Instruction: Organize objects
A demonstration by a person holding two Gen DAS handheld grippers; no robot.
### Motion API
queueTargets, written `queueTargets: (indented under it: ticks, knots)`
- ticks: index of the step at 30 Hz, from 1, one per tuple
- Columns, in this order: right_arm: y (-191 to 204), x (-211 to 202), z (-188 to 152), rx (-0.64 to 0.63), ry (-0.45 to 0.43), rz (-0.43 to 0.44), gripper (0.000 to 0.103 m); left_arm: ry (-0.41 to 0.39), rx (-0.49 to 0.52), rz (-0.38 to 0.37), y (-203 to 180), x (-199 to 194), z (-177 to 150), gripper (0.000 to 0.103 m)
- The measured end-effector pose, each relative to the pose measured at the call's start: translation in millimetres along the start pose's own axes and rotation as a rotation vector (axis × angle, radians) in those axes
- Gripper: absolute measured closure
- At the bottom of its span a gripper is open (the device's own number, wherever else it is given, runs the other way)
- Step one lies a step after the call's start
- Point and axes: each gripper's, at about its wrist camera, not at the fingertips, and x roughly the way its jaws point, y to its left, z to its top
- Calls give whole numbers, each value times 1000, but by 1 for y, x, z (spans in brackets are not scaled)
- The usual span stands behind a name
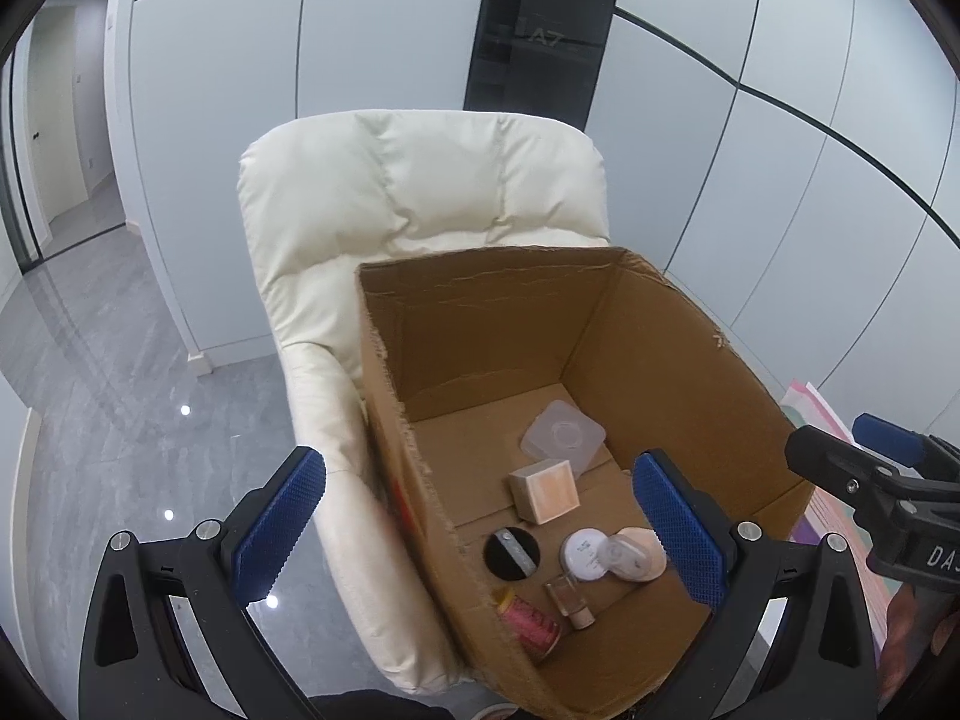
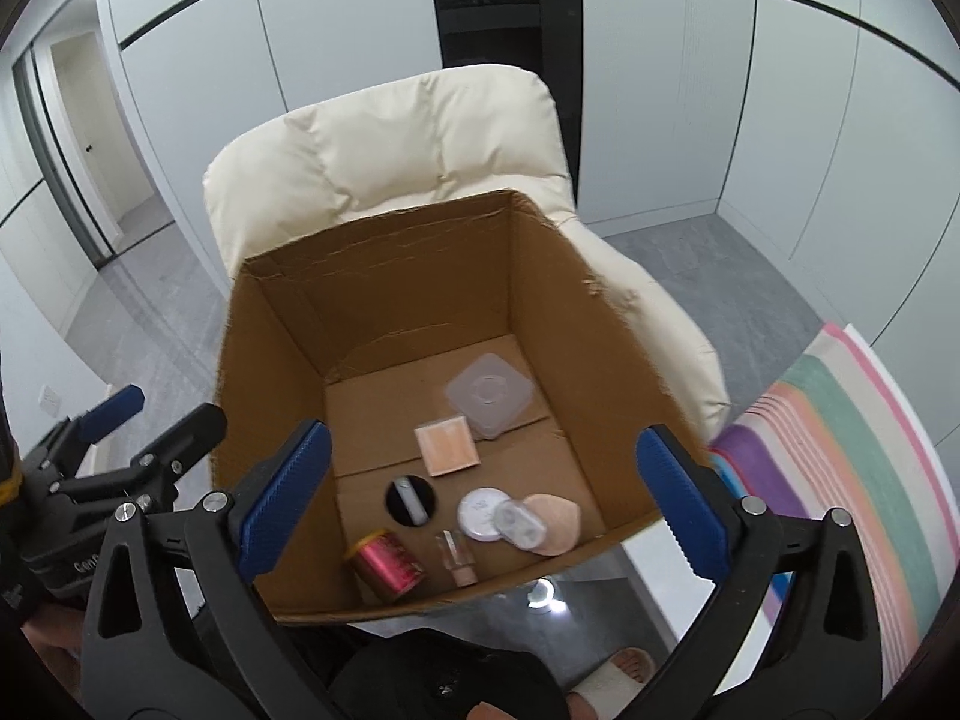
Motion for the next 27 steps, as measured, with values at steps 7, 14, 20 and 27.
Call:
queueTargets:
  ticks: [7, 14, 20, 27]
  knots:
    - [-20, -7, -8, -6, 1, -52, 0, 4, 22, -22, -22, 4, 1, 0]
    - [-46, -16, -15, 29, -1, -88, 0, 13, 50, -47, -46, 7, 0, 0]
    - [-68, -23, -22, 62, 3, -124, 0, 18, 86, -74, -68, 9, -2, 0]
    - [-87, -31, -28, 92, 2, -153, 0, 26, 123, -100, -92, 12, -5, 0]
